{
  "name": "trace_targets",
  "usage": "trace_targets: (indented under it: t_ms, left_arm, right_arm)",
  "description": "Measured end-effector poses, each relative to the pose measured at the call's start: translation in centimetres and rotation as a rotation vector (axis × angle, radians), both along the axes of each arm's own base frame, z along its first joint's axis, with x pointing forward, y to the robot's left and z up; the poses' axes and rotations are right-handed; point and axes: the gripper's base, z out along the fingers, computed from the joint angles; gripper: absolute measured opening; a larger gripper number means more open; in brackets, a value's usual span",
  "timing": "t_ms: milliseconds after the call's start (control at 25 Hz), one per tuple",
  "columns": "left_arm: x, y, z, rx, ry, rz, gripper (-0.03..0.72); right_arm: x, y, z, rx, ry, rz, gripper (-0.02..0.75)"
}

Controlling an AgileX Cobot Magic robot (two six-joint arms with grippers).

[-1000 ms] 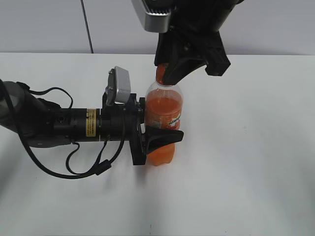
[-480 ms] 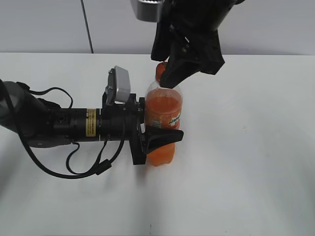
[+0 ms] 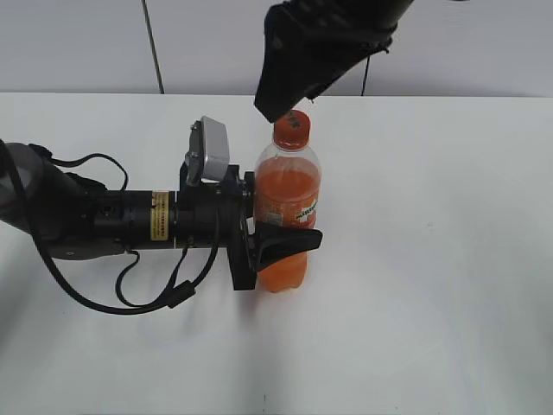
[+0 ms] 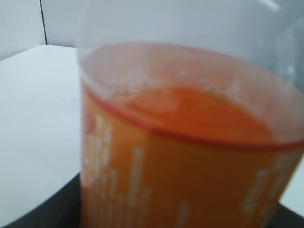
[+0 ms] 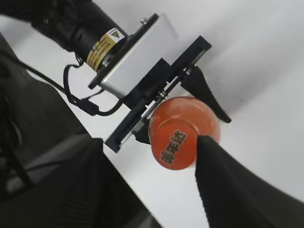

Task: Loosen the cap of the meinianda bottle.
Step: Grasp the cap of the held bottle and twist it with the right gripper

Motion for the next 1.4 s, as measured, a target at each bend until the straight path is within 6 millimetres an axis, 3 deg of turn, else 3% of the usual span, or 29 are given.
trace_targets:
  t_ms: [240, 520, 920, 1400]
  left_arm:
    - [-0.1, 0.0, 0.0, 0.001, -0.001, -0.007, 0.415]
    - [-0.1, 0.0, 0.0, 0.001, -0.001, -0.007, 0.415]
    - [0.0, 0.0, 0.0, 0.000, 0.001, -0.005, 0.415]
    - [0.0, 0.0, 0.0, 0.000, 0.002, -0.005, 0.415]
  right_arm:
    - [0.0, 0.0, 0.0, 0.058, 0.248, -0.449, 0.459]
    - [0.2, -0.3, -0.2, 0.065, 0.356, -0.738, 0.460]
    - [-0.9, 0.9, -0.4, 0.032, 0.350, -0.838, 0.460]
    - [0.0, 1.7, -2.4, -0.012, 0.397, -0.903, 0.460]
